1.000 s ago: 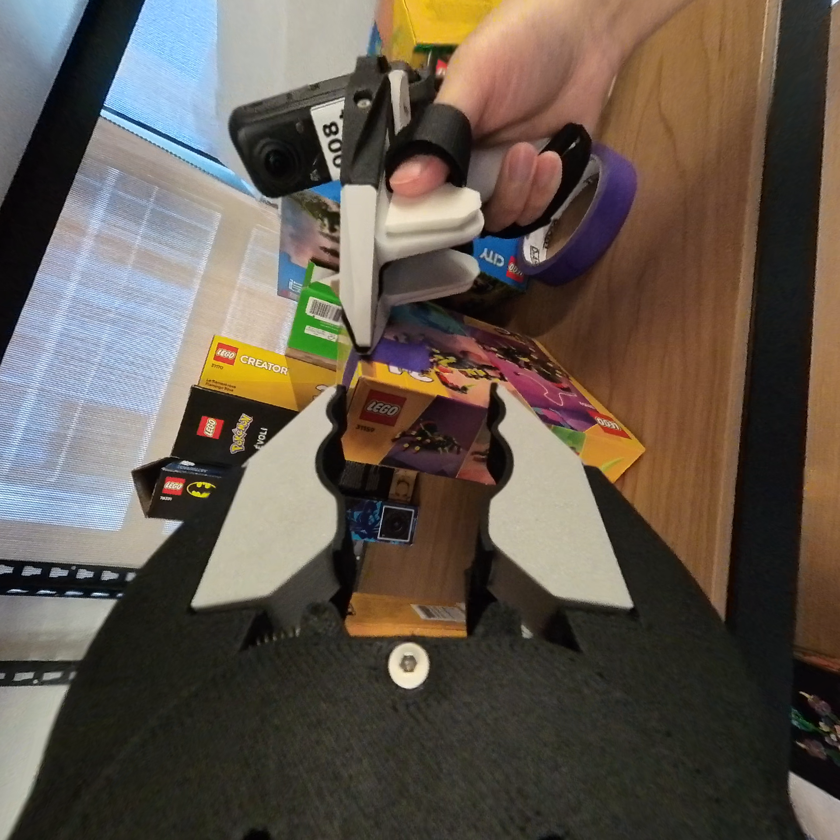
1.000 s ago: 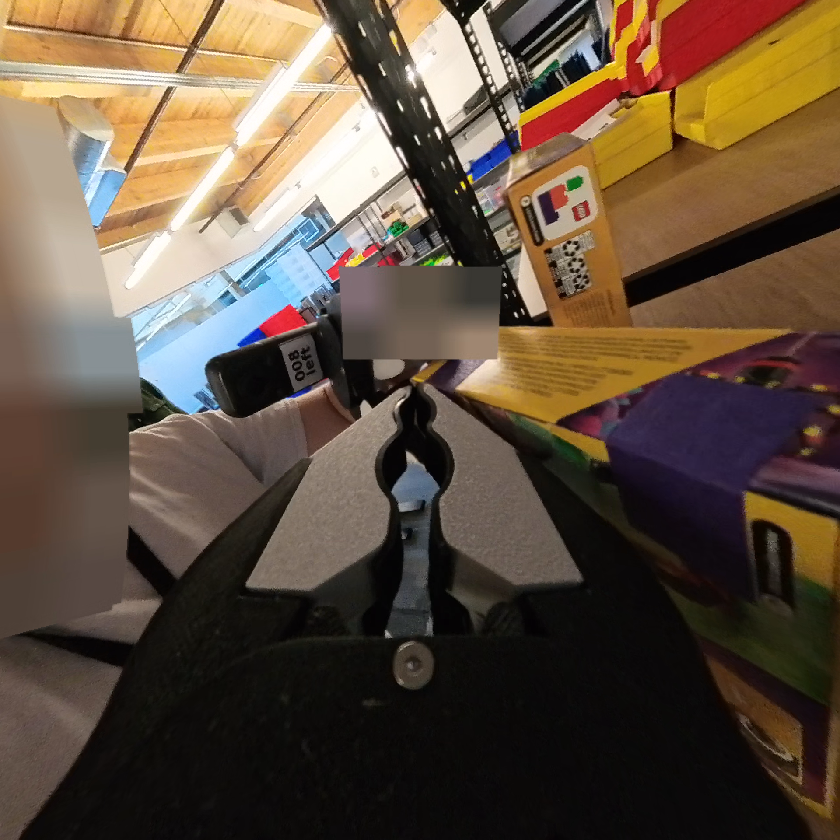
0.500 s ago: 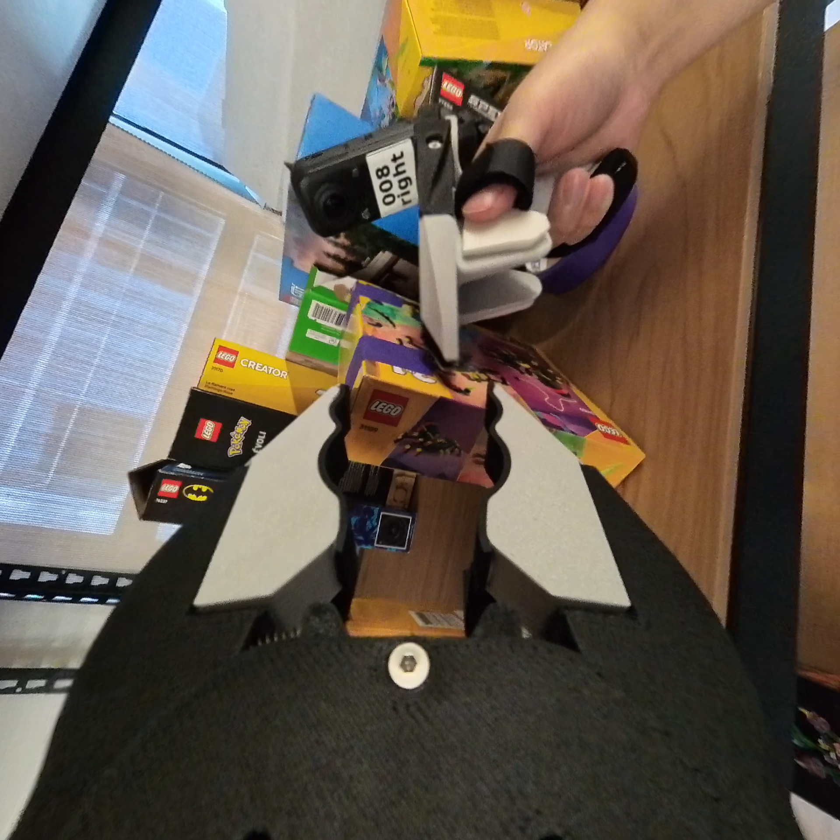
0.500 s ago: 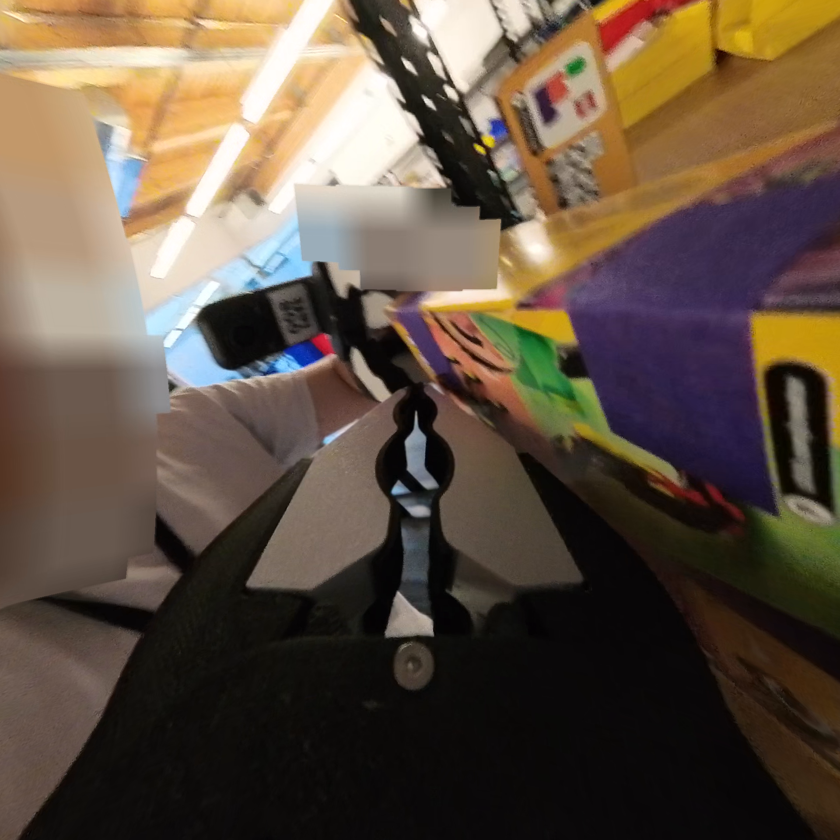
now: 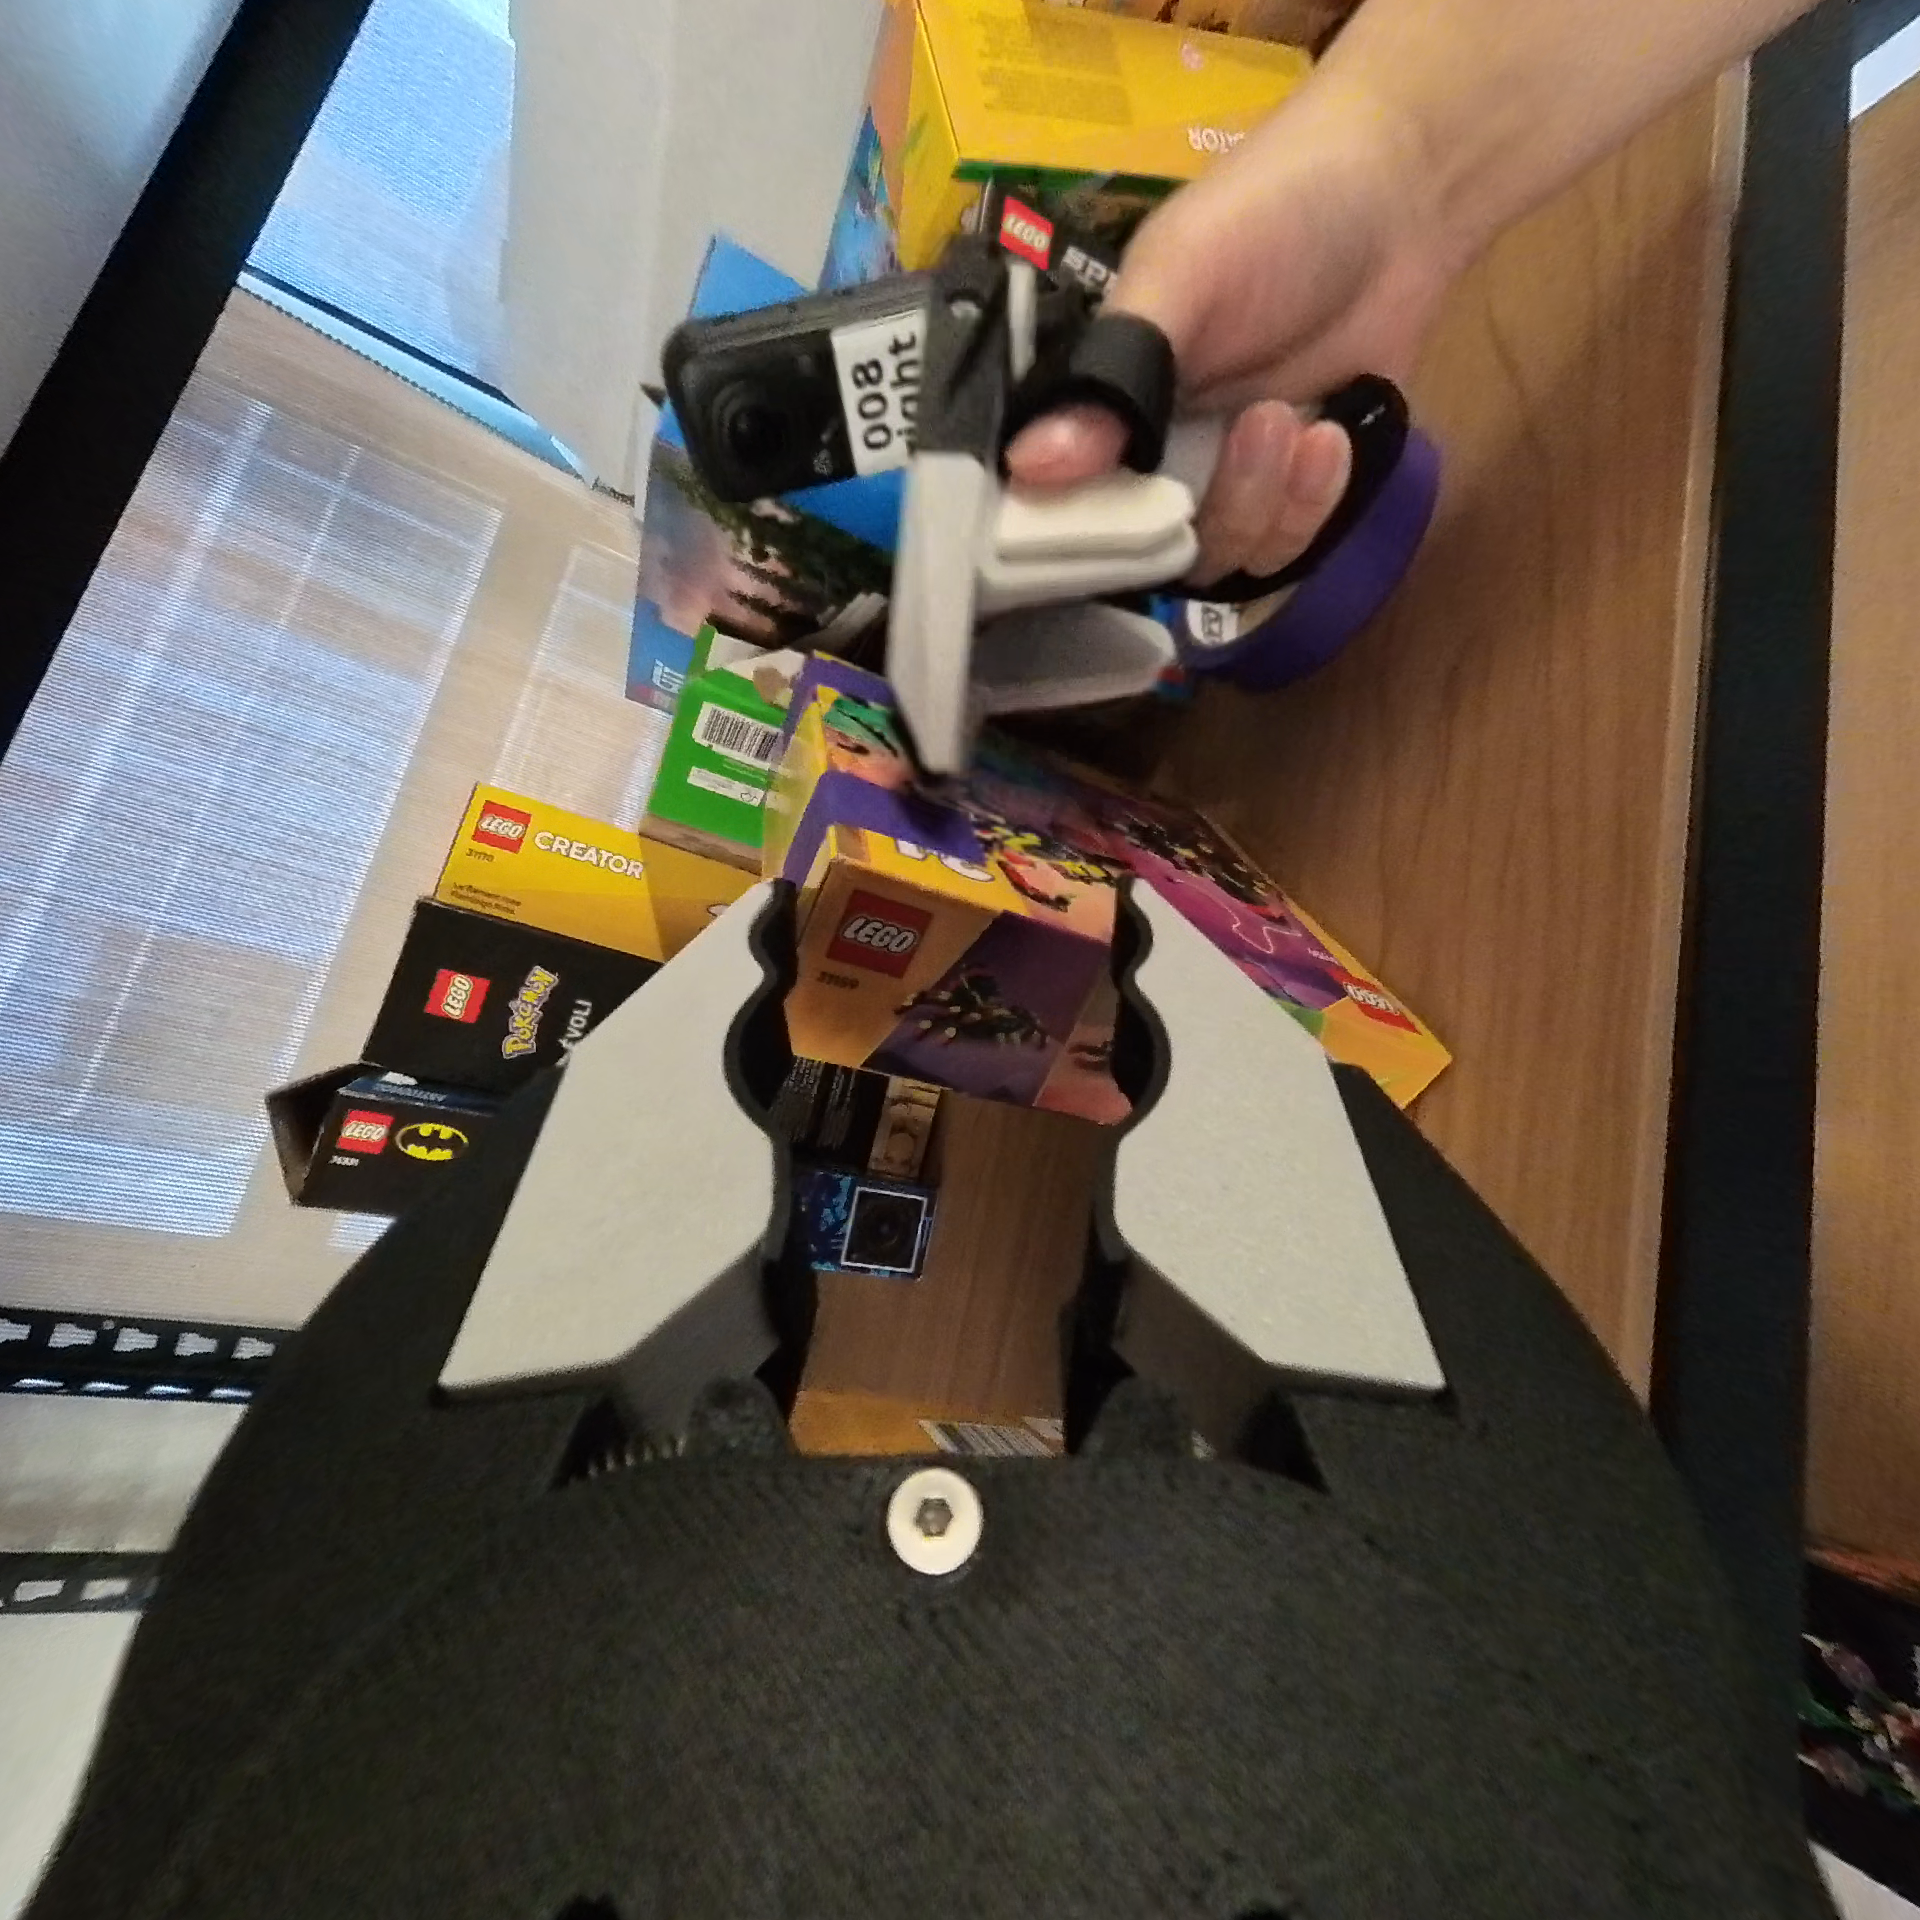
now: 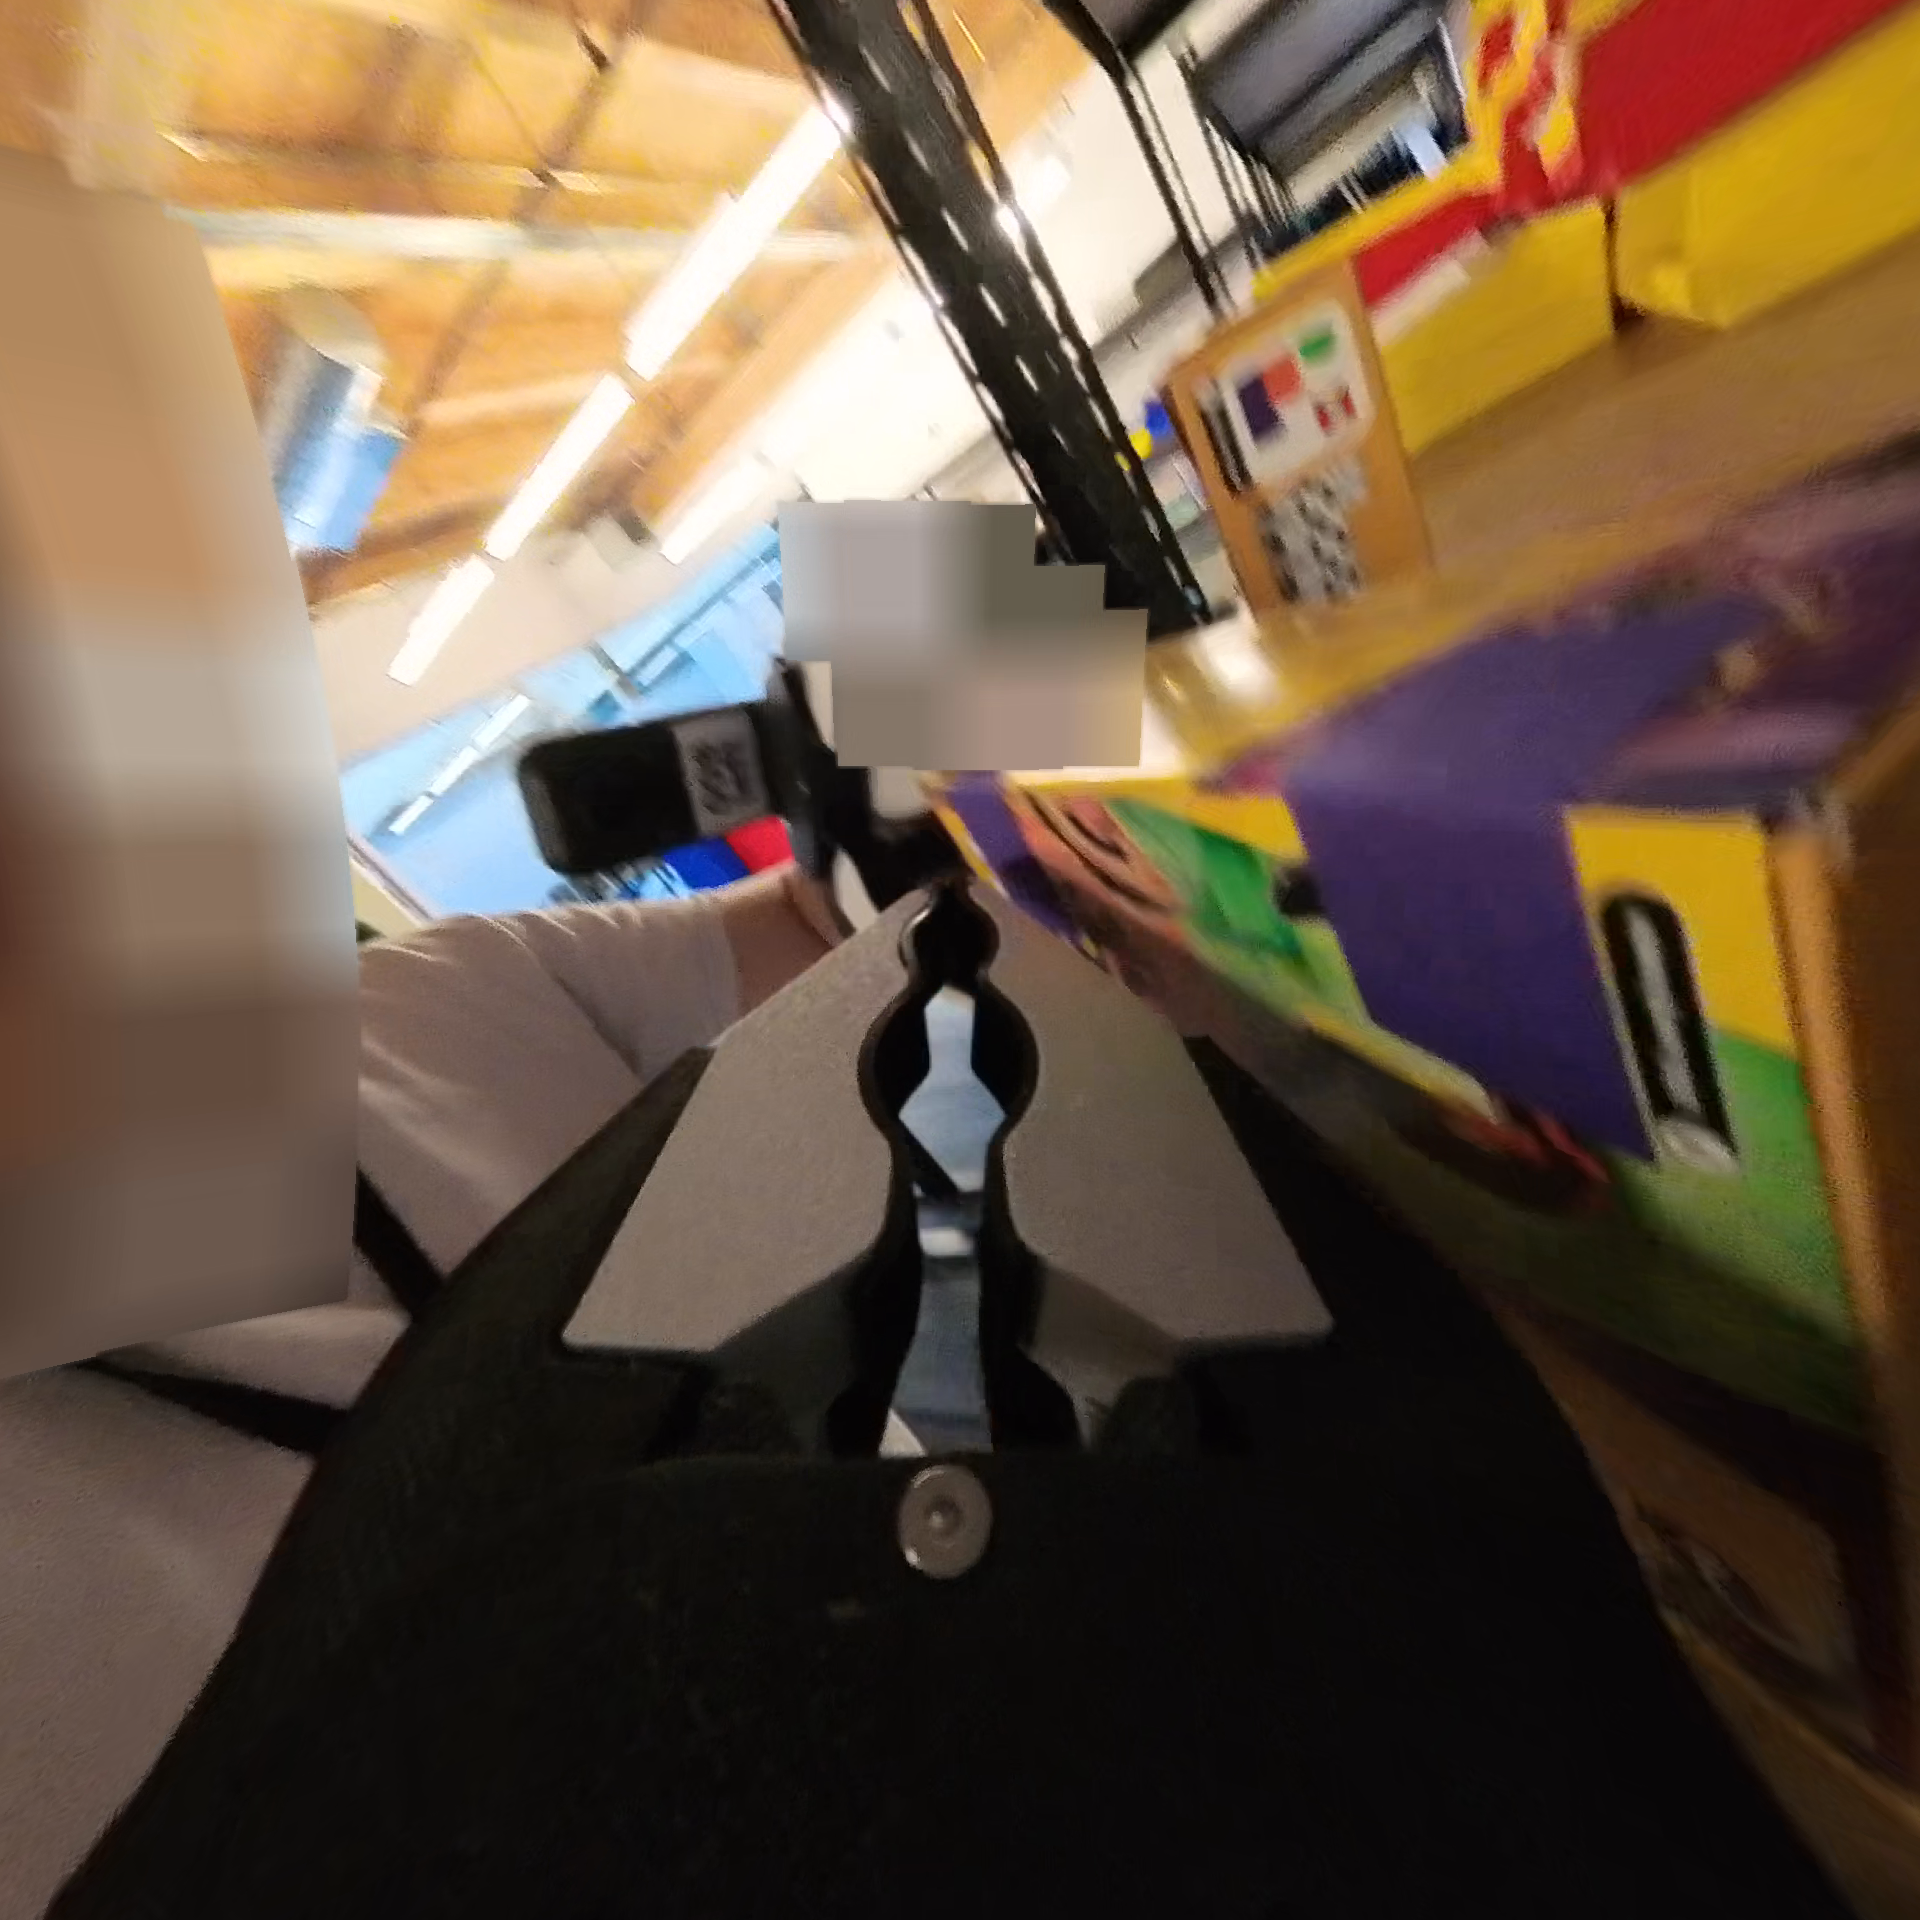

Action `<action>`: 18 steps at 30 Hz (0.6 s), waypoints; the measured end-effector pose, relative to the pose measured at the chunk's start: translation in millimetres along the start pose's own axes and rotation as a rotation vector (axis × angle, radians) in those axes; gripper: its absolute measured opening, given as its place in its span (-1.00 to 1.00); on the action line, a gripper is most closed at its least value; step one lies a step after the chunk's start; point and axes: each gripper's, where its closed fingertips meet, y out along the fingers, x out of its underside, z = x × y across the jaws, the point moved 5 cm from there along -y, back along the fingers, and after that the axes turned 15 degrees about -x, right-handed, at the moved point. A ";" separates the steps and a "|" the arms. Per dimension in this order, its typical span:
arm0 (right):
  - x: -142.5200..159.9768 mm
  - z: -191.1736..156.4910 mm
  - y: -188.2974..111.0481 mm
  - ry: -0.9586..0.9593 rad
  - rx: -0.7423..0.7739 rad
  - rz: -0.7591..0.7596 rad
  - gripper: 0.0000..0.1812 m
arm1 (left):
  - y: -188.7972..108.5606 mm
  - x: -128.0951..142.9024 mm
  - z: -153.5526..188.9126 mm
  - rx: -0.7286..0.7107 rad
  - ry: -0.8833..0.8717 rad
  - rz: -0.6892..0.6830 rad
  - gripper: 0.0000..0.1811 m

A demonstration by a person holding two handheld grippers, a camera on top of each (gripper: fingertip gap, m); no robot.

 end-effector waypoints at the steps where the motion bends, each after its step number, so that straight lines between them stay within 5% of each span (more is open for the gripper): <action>1: -6.5 -4.8 2.9 -0.019 -0.016 0.011 -1.00 | 0.3 -0.1 0.4 -0.001 0.006 -0.002 -0.33; 9: 13.5 12.5 15.4 -0.051 0.134 -0.234 -1.00 | 1.3 2.3 0.9 -0.006 0.017 -0.014 -0.29; 18: -12.2 3.7 3.2 -0.100 0.120 -0.153 -1.00 | 1.7 2.3 -0.2 -0.003 0.007 -0.013 -0.31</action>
